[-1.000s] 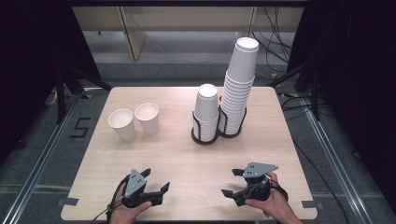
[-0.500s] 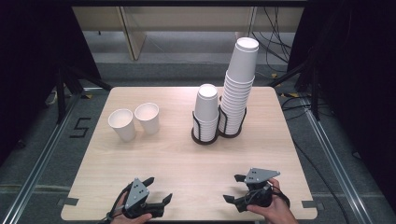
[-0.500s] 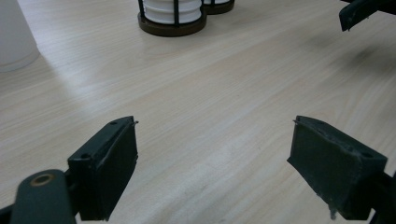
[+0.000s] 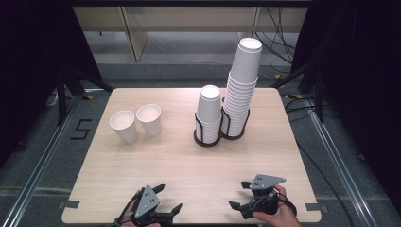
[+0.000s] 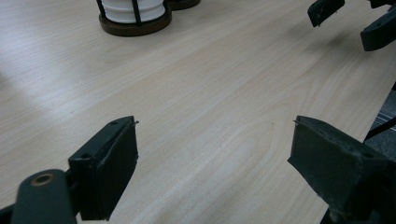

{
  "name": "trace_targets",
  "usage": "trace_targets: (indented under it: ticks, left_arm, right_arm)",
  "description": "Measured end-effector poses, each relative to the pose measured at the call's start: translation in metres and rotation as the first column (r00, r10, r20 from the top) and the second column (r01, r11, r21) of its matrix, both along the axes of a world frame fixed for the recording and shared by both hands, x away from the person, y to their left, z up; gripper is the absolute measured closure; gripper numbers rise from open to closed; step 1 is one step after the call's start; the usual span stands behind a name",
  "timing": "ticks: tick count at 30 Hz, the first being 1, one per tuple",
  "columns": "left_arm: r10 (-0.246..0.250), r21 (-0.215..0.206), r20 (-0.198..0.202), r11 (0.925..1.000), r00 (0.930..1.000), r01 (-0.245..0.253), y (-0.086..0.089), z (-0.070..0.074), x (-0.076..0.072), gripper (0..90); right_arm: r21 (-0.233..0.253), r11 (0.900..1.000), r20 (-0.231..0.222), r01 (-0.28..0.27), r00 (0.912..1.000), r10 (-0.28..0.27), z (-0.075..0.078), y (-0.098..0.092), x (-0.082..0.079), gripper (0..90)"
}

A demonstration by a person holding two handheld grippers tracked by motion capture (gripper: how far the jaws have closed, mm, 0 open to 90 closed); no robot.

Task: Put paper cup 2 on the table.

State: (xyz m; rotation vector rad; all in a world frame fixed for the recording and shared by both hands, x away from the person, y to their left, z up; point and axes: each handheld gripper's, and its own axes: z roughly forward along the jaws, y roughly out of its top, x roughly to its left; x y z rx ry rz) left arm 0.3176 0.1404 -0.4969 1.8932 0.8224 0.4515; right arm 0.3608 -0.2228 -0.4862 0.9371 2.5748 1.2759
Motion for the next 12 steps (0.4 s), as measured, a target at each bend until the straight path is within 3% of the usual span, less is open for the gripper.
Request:
trace_targets:
  ticks: [4,8,9,12]
  left_arm:
    - [-0.001,-0.002,-0.012,1.0,0.9999,0.001,0.0016,0.0004,0.0012,14.5]
    - [0.005,0.007,-0.013,1.0,0.9999,-0.005,0.0017,0.0004,0.0013,14.5]
    - [0.006,0.013,-0.016,0.9999,0.9999,-0.006,0.0016,0.0007,0.0009,14.5]
    - [0.004,0.014,-0.019,0.9999,0.9998,-0.004,0.0011,0.0005,0.0015,14.5]
  right_arm:
    - [-0.011,1.0,0.017,0.006,0.9998,-0.006,-0.0001,-0.0008,0.0006,15.9]
    - [-0.013,1.0,0.016,0.007,0.9999,-0.007,-0.0002,-0.0002,0.0006,15.9]
    - [-0.005,1.0,-0.005,0.011,0.9999,-0.011,-0.0004,0.0007,-0.0006,16.0]
    - [-0.007,1.0,0.004,0.005,1.0,-0.005,-0.0009,0.0002,0.0007,16.0]
